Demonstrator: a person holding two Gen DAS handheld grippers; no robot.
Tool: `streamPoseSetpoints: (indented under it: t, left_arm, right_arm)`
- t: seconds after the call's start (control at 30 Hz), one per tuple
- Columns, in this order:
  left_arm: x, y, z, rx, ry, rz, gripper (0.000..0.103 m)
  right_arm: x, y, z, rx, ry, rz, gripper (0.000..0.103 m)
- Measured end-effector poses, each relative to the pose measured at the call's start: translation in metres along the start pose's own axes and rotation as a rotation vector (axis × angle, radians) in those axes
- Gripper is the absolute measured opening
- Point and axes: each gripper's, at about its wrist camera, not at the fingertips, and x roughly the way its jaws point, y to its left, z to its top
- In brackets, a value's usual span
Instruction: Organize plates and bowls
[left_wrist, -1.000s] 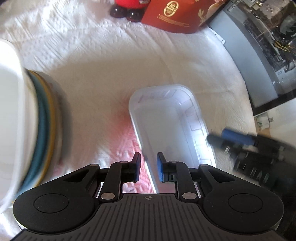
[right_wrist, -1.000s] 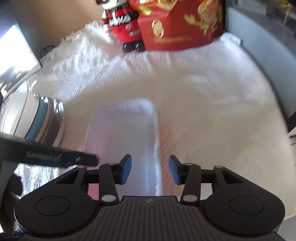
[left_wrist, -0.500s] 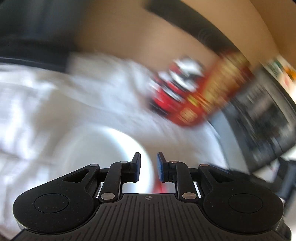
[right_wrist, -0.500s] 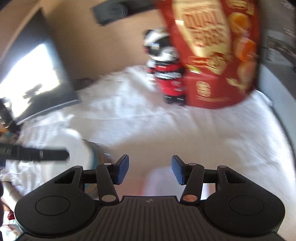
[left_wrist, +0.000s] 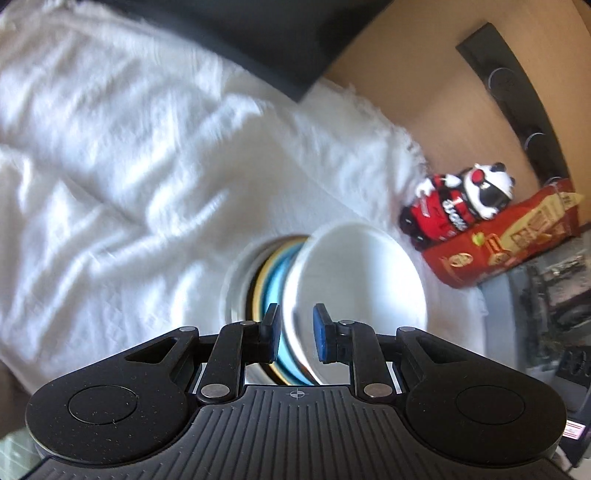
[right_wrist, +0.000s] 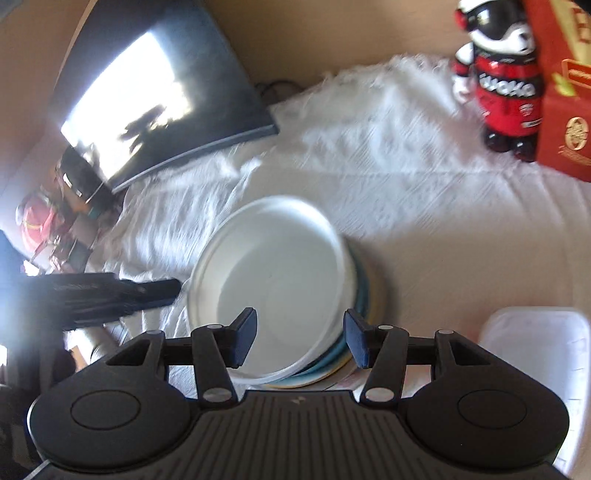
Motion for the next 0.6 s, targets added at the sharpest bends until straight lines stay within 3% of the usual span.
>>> streamPoseSetpoints:
  t: [0.6]
  left_arm:
    - [0.004,-0.013,-0.002,0.070,0.011,0.024,0.022]
  right_arm:
    - [-0.002,0.009,-0.004,-0.037,-0.011,-0.019,0.054]
